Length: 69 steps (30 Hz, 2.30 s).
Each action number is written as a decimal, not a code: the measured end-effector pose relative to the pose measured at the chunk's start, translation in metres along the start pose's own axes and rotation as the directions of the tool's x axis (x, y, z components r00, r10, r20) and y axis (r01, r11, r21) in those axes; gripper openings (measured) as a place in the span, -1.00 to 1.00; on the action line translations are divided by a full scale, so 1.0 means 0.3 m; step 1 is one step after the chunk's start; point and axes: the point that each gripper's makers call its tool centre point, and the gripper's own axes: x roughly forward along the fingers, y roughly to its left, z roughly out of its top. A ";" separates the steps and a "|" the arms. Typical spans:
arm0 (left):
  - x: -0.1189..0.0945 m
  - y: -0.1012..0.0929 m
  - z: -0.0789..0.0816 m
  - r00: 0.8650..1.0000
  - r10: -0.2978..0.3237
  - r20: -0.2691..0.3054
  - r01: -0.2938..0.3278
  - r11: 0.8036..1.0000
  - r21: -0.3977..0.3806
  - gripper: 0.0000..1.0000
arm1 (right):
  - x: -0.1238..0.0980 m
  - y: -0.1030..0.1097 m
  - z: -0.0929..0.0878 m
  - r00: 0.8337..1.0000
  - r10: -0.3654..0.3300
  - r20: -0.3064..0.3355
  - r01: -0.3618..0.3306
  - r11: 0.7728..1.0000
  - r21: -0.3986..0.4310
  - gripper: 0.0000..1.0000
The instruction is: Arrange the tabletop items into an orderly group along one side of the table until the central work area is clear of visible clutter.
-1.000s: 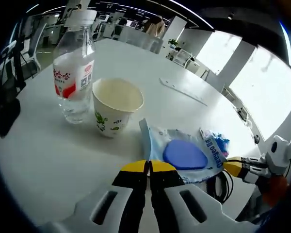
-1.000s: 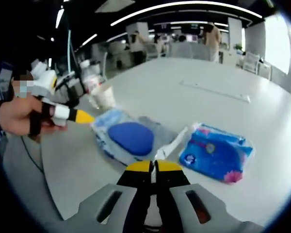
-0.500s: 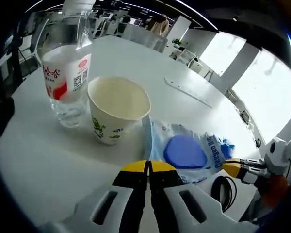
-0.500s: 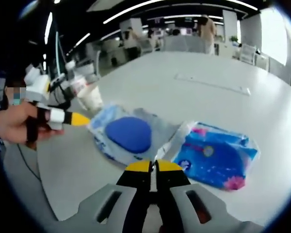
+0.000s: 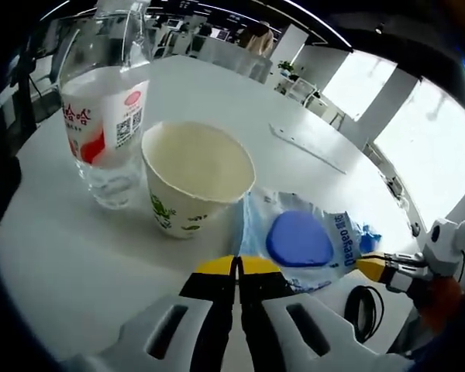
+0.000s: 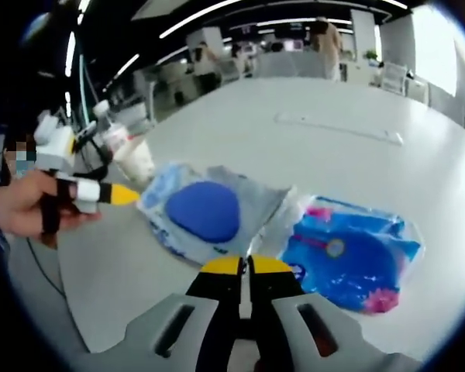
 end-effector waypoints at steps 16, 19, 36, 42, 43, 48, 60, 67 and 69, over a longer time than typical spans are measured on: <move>-0.012 -0.002 -0.001 1.000 -0.021 0.002 0.021 1.000 -0.022 -0.95 | -0.027 -0.001 0.005 1.000 0.011 0.016 -0.011 1.000 0.005 -0.88; -0.022 0.002 0.002 1.000 -0.019 0.013 0.019 1.000 -0.024 -0.94 | -0.033 0.001 -0.002 1.000 0.012 0.010 -0.012 1.000 0.002 -0.80; -0.143 0.053 -0.065 1.000 -0.019 0.009 0.018 0.993 0.114 -0.93 | -0.161 -0.075 -0.028 0.997 -0.048 0.061 0.048 0.999 0.009 -0.76; -0.194 0.065 -0.104 0.999 -0.030 -0.013 0.031 0.980 0.195 -0.90 | -0.220 -0.200 -0.057 0.988 -0.142 0.061 0.139 0.989 0.052 -0.77; -0.200 0.066 -0.109 0.999 -0.030 -0.015 0.032 0.979 0.202 -0.90 | -0.224 -0.209 -0.058 0.987 -0.149 0.061 0.145 0.988 0.055 -0.77; -0.223 0.087 -0.133 0.999 -0.022 -0.026 0.027 0.973 0.229 -0.87 | -0.259 -0.307 -0.078 0.973 -0.223 0.053 0.217 0.971 0.099 -0.77; -0.292 0.070 -0.158 0.999 -0.044 -0.028 0.050 0.944 0.327 -0.82 | -0.257 -0.405 -0.099 0.957 -0.286 0.053 0.266 0.934 0.239 -0.76; -0.316 0.068 -0.194 0.998 -0.053 -0.041 0.064 0.941 0.332 -0.79 | -0.240 -0.404 -0.095 0.958 -0.281 0.054 0.256 0.926 0.276 -0.77; -0.330 0.062 -0.202 0.997 -0.056 -0.043 0.068 0.936 0.346 -0.78 | -0.233 -0.407 -0.102 0.960 -0.275 0.046 0.250 0.923 0.291 -0.77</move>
